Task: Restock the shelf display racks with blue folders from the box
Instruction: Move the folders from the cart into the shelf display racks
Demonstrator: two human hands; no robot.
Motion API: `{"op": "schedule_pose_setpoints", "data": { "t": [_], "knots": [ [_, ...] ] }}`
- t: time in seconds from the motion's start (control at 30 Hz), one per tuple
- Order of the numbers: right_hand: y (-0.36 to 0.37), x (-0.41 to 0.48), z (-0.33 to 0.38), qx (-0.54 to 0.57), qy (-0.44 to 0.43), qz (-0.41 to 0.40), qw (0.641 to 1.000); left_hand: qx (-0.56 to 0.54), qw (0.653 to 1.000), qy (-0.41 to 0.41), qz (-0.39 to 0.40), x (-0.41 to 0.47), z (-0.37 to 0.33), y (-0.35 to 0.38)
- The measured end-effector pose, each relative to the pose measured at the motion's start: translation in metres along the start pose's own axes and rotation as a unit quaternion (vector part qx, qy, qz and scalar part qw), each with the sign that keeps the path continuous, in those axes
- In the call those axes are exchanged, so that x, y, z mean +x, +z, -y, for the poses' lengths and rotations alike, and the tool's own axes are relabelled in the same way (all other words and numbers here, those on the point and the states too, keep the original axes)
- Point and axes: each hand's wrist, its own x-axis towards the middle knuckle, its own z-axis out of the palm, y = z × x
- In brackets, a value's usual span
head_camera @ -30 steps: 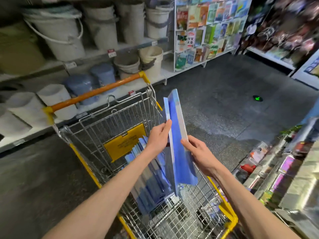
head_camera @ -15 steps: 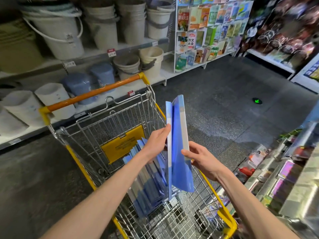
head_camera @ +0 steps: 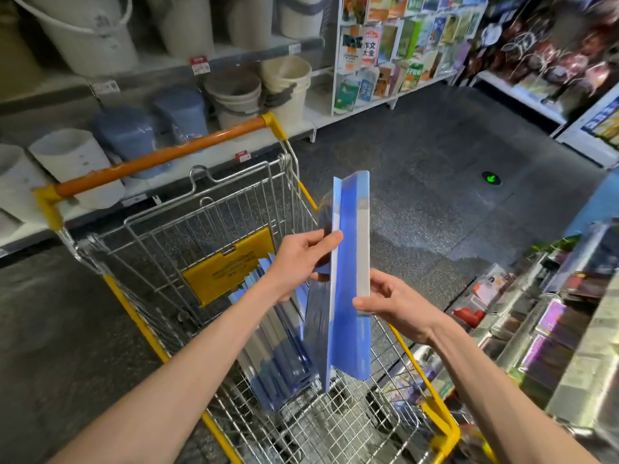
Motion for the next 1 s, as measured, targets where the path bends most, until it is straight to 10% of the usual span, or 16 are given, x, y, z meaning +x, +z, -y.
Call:
{"op": "schedule_pose_setpoints", "data": {
  "t": [1.0],
  "knots": [
    [0.008,0.046,0.012,0.037,0.039,-0.050,0.997,-0.046,0.995,-0.057,0.065,0.035,-0.007,-0.038]
  ]
}}
